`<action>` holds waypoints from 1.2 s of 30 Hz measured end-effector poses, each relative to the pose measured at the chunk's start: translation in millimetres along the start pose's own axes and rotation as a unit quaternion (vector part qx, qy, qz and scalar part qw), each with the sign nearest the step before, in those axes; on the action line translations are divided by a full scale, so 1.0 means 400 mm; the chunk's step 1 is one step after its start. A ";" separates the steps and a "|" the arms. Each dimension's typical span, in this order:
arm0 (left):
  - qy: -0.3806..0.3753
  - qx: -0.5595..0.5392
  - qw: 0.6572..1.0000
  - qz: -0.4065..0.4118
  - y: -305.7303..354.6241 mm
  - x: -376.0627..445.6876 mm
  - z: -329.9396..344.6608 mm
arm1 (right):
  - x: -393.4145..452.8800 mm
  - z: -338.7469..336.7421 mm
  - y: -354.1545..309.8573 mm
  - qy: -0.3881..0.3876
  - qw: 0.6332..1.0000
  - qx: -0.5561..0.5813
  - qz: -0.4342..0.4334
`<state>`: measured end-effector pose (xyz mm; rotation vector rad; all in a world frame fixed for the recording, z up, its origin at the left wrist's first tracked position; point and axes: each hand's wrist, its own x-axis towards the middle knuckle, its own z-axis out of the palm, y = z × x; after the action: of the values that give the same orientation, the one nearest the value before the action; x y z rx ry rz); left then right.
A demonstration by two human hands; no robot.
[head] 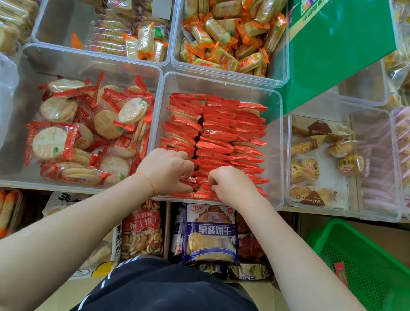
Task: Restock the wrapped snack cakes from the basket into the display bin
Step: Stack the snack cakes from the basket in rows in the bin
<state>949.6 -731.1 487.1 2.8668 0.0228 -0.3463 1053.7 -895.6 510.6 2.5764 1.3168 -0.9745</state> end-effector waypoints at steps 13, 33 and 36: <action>-0.043 0.011 0.998 -0.055 0.034 0.021 0.011 | 0.018 -0.002 -0.035 0.006 1.000 0.014 -0.027; -0.139 0.128 0.981 -0.045 0.007 0.034 -0.057 | 0.007 -0.009 0.018 0.115 0.989 0.095 -0.012; -0.108 0.151 0.982 -0.042 0.018 0.033 -0.040 | 0.012 0.013 0.015 0.130 0.988 0.077 -0.020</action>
<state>966.5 -734.1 500.9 3.1131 0.0570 -0.7338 1057.7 -897.6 502.5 2.8874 1.4072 -0.7963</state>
